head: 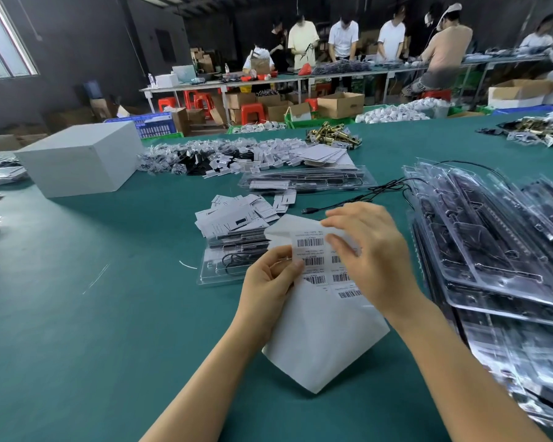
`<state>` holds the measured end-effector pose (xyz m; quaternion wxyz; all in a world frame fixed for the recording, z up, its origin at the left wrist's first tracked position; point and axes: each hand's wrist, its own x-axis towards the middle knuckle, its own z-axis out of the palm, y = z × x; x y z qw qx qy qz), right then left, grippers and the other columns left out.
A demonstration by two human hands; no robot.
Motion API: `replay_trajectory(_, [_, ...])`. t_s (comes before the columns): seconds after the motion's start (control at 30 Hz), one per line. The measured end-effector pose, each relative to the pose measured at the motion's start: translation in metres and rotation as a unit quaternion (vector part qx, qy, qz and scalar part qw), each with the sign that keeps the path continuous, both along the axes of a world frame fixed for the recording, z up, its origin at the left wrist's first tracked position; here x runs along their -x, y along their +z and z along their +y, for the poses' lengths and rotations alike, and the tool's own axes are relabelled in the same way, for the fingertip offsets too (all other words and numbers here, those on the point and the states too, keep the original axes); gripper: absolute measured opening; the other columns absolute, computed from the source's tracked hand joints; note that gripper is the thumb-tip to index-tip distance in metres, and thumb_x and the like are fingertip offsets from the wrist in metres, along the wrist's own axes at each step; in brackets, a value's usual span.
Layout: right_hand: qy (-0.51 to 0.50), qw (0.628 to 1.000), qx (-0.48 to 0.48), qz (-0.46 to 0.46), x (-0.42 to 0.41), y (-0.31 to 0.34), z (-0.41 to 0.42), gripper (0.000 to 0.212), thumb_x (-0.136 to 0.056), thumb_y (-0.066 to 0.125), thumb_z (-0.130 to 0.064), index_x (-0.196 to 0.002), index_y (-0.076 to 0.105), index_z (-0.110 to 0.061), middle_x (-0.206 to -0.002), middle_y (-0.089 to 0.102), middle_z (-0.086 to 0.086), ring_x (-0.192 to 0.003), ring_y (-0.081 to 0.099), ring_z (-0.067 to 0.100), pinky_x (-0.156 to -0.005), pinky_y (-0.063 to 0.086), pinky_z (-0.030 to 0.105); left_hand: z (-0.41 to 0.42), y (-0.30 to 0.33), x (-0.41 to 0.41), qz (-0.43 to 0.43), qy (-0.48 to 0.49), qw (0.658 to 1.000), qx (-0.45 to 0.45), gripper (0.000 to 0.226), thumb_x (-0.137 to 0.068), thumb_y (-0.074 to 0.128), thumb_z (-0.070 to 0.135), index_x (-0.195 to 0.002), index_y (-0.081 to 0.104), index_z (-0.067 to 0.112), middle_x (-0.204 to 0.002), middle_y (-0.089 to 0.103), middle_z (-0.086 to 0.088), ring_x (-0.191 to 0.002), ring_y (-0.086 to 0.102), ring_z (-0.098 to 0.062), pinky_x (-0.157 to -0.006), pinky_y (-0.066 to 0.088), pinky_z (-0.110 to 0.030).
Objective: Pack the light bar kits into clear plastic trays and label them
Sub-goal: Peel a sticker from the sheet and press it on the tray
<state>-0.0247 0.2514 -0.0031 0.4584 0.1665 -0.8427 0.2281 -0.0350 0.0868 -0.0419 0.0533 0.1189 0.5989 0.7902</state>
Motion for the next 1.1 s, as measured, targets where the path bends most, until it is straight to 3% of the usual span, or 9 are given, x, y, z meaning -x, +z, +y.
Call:
replay_trajectory(0.1, [0.051, 0.997, -0.038, -0.051, 0.002, -0.008, -0.010, 0.023, -0.075, 0.077, -0.001, -0.098, 0.073, -0.004, -0.105, 0.071, 0.006, -0.111, 0.059, 0.034, -0.096, 0.047, 0.040, 0.000, 0.000, -0.001, 0.024, 0.010, 0.999, 0.032, 0.025, -0.091, 0.063, 0.009, -0.088, 0.074, 0.031, -0.082, 0.074, 0.003, -0.069, 0.065, -0.004, -0.063, 0.049, -0.014])
replay_trajectory(0.33, [0.082, 0.990, -0.013, -0.116, 0.002, -0.012, -0.009, 0.019, -0.078, 0.077, -0.010, -0.097, 0.073, -0.007, -0.106, 0.071, 0.006, -0.121, 0.053, 0.034, -0.099, 0.044, 0.042, -0.001, 0.000, 0.000, 0.078, 0.026, 0.994, 0.068, 0.029, -0.090, 0.064, 0.007, -0.089, 0.074, 0.034, -0.089, 0.074, 0.007, -0.084, 0.066, -0.002, -0.074, 0.047, -0.012])
replay_trajectory(0.7, [0.123, 0.975, 0.059, -0.174, 0.003, -0.016, -0.012, 0.011, -0.082, 0.074, -0.018, -0.090, 0.071, -0.011, -0.106, 0.070, -0.001, -0.126, 0.048, 0.019, -0.102, 0.039, 0.028, 0.000, -0.003, -0.001, 0.149, 0.053, 0.979, 0.131, 0.018, -0.094, 0.061, 0.012, -0.097, 0.073, 0.024, -0.093, 0.074, 0.007, -0.088, 0.066, -0.005, -0.077, 0.047, -0.014])
replay_trajectory(0.83, [0.159, 0.954, 0.140, -0.211, 0.004, -0.016, -0.010, 0.007, -0.081, 0.074, -0.017, -0.088, 0.074, -0.015, -0.102, 0.070, -0.007, -0.120, 0.051, 0.011, -0.101, 0.038, 0.021, 0.001, -0.003, -0.002, 0.162, 0.057, 0.975, 0.143, 0.016, -0.094, 0.060, 0.014, -0.099, 0.074, 0.020, -0.094, 0.074, 0.007, -0.092, 0.067, -0.008, -0.079, 0.048, -0.016])
replay_trajectory(1.1, [0.124, 0.966, 0.128, -0.189, 0.002, -0.017, -0.016, 0.006, -0.086, 0.069, -0.012, -0.091, 0.073, -0.010, -0.095, 0.069, -0.004, -0.101, 0.056, 0.013, -0.089, 0.044, 0.024, 0.003, -0.002, -0.005, 0.143, 0.050, 0.980, 0.126, 0.017, -0.094, 0.060, 0.008, -0.103, 0.072, 0.015, -0.098, 0.074, 0.006, -0.096, 0.067, -0.007, -0.082, 0.047, -0.014])
